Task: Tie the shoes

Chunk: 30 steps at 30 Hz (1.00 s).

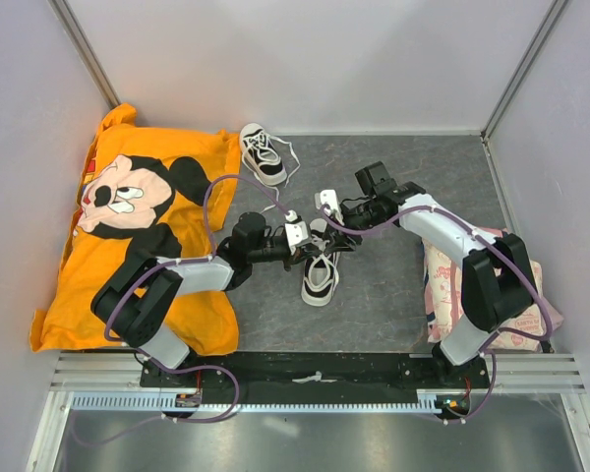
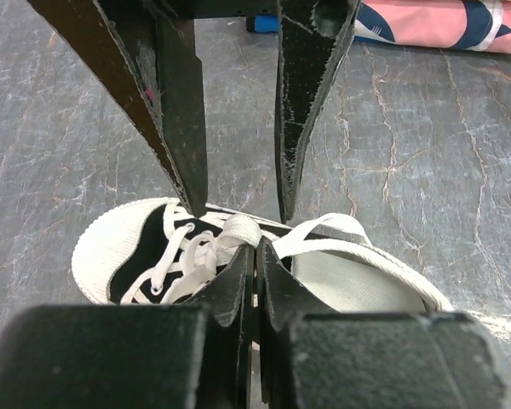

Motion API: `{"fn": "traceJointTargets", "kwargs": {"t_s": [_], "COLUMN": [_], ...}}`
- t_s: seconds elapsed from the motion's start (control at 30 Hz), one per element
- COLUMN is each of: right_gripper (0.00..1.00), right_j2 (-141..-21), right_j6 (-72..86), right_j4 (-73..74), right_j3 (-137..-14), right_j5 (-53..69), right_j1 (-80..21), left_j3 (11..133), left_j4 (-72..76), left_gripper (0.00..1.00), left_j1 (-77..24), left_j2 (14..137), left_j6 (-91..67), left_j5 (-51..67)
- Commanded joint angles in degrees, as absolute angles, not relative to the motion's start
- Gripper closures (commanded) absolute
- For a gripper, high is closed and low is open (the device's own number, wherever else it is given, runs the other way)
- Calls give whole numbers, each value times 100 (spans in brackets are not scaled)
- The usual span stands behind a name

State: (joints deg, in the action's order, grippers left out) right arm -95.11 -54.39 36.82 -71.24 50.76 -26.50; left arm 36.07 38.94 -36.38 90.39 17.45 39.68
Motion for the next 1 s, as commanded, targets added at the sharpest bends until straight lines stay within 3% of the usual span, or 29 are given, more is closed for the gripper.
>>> {"fn": "traceJointTargets", "kwargs": {"t_s": [0.0, 0.27, 0.47, 0.6, 0.8, 0.97], "right_gripper": [54, 57, 73, 100, 100, 100], "right_j2": [-9650, -9765, -9765, -9791, -9695, -9615], "right_j6": [-5880, -5783, -5722, -5599, -4792, -4105], "right_j4": [4043, 4087, 4087, 4052, 3315, 2760], "right_j3": [-7488, -7594, -7611, -7629, -7296, -7058], "right_j5": [5414, 5458, 5405, 5423, 5502, 5590], "right_j1": [-2716, -2812, -2830, -2821, -2751, -2733], "left_j3": [3858, 3885, 3894, 3885, 3745, 3525], "left_j4": [3858, 3753, 3656, 3621, 3840, 4289], "left_gripper": [94, 94, 94, 92, 64, 59], "left_j1": [-3612, -3612, -3604, -3577, -3445, -3428], "left_j2": [9105, 9132, 9114, 9097, 8991, 8912], "left_j6": [2021, 2136, 2215, 2198, 1732, 1232], "left_j5": [4157, 4236, 4289, 4307, 4307, 4175]}}
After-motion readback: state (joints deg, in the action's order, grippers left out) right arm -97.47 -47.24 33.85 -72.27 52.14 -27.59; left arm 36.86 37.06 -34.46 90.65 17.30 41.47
